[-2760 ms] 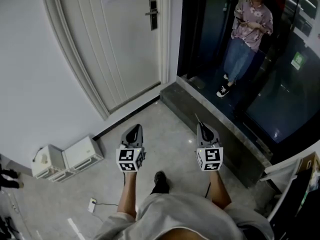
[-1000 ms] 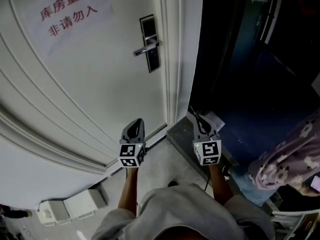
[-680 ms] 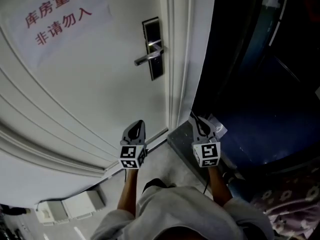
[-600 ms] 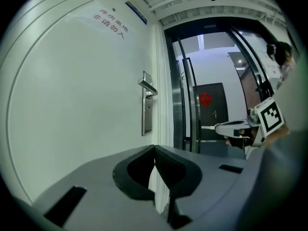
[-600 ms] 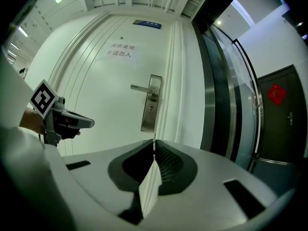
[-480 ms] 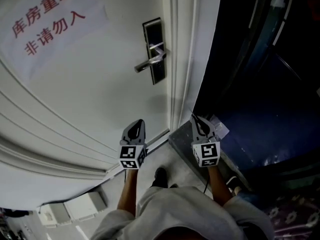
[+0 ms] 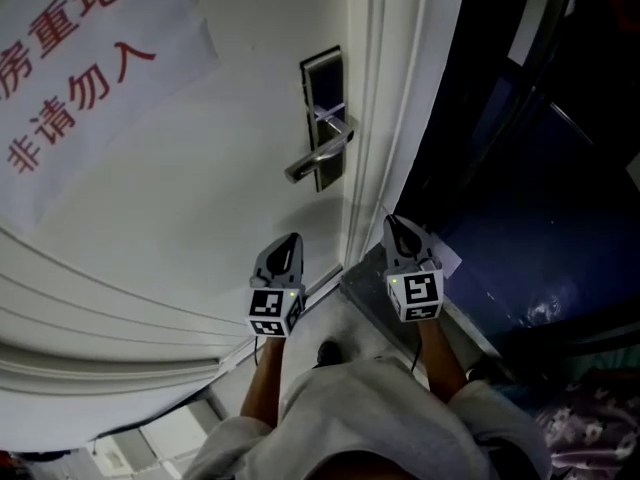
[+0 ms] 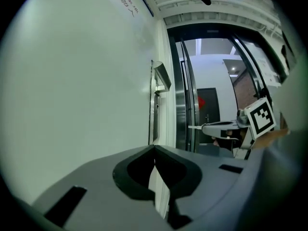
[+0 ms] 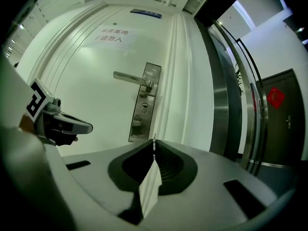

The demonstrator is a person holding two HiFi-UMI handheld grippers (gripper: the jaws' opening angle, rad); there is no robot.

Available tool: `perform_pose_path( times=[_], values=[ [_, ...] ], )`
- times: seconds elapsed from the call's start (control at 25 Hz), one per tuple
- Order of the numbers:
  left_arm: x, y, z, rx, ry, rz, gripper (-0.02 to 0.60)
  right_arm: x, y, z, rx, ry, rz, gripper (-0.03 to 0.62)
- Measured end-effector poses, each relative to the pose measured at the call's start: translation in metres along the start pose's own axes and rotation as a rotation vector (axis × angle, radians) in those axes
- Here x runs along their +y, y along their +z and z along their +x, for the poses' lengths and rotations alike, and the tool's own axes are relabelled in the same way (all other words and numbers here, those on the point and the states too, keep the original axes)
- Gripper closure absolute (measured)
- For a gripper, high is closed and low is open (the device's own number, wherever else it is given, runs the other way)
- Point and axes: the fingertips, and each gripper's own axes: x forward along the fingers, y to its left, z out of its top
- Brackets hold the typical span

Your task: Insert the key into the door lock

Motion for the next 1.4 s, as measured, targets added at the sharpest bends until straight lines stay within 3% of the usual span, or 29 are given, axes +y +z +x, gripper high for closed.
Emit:
perform_pose_path(
  times=[0.2, 0.4, 0.92, 1.4],
  values=[
    [0.01, -0.004, 0.017, -0.003, -0.045, -0.002, 0.563, 0.006, 0.004, 0.021, -0.005, -0.021, -0.011, 0.565],
    [0.015, -0.003, 0.027, -0.005, -0.042, 0.001, 0.563, 0.001, 0.001, 0.031, -0.004, -0.019, -0.011, 0.565],
    [0.025, -0.005, 0.027, 0.003, 0.084, -0.004, 0.563, -0.008, -0.005, 0.046, -0.007, 0.086, -0.016, 0.565],
    [0.046, 0.0, -0.005, -0.012, 0.215, 0.005, 0.563, 0.015, 0.026, 0.063, -0.083, 0.215, -0.113, 0.565]
  ],
)
